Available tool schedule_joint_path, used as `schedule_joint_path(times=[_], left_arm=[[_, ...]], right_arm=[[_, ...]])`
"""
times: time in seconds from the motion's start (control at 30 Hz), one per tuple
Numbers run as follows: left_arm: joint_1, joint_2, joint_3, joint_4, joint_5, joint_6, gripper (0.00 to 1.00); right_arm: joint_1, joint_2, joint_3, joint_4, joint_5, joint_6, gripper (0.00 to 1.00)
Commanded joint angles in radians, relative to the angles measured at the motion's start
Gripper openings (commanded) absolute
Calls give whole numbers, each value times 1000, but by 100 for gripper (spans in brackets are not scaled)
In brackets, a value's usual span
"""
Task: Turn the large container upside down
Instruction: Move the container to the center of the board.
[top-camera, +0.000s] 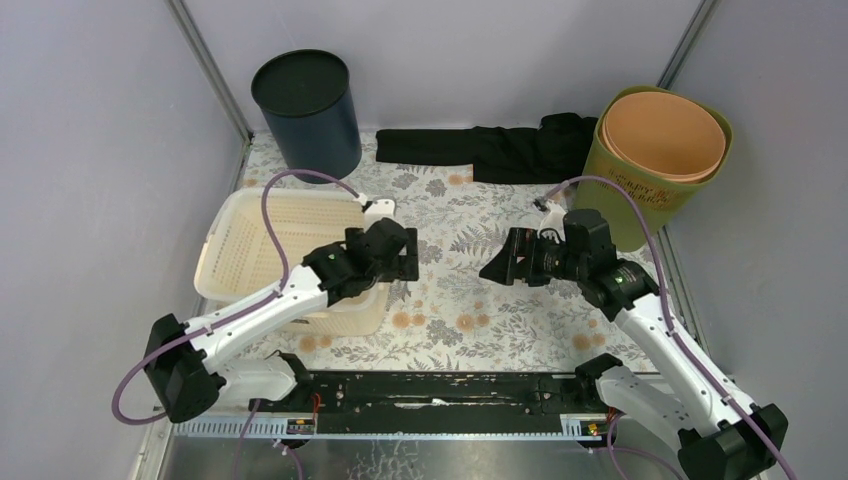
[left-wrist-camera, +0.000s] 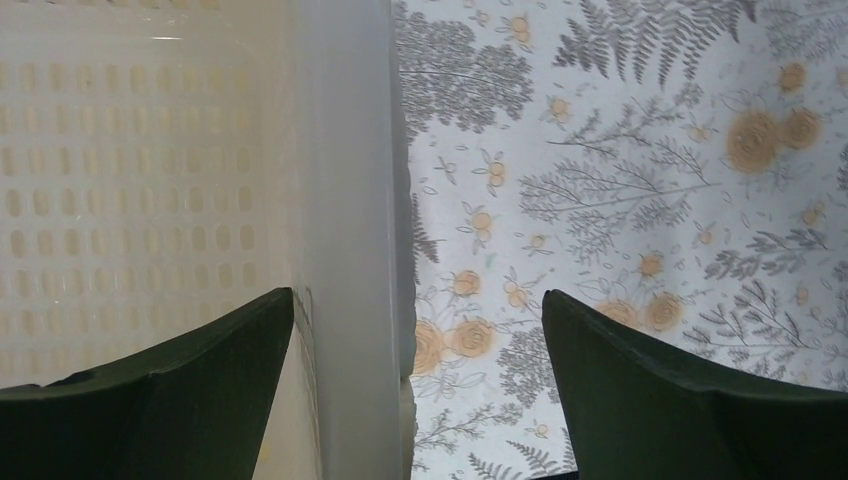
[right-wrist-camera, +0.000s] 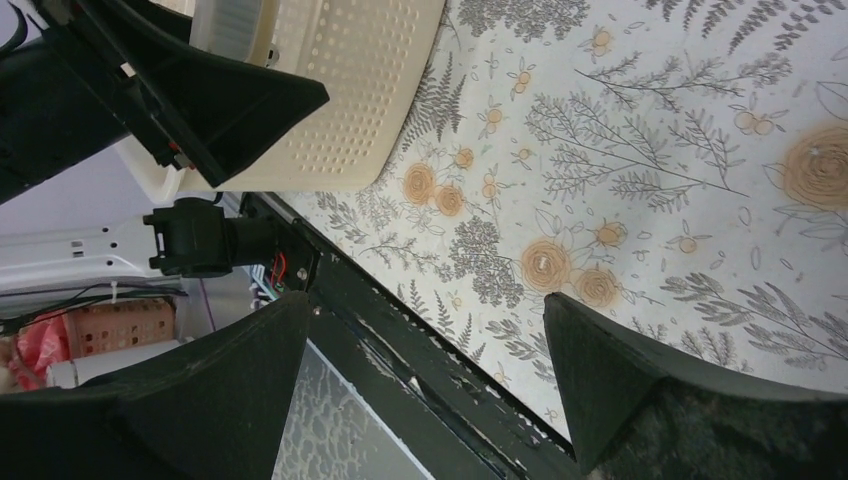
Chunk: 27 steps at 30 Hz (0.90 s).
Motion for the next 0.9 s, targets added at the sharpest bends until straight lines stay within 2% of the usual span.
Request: schedule_joint_path(times=[0.0,0.3,0.53,0.87], left_arm=[[-94,59,56,62,13,-72,100],[-235,233,192,131,29,-101,100],[-261,359,334,215,69,-99,100],[-286,532,518,275,122,-104,100]], right_arm=[[5,-54,63,-68,65,-43,94],[7,-122,145,-193,203,-58,95],[5,-184,219,-299,319,-60,96],[7,-257,254,-376,393,-61,97]])
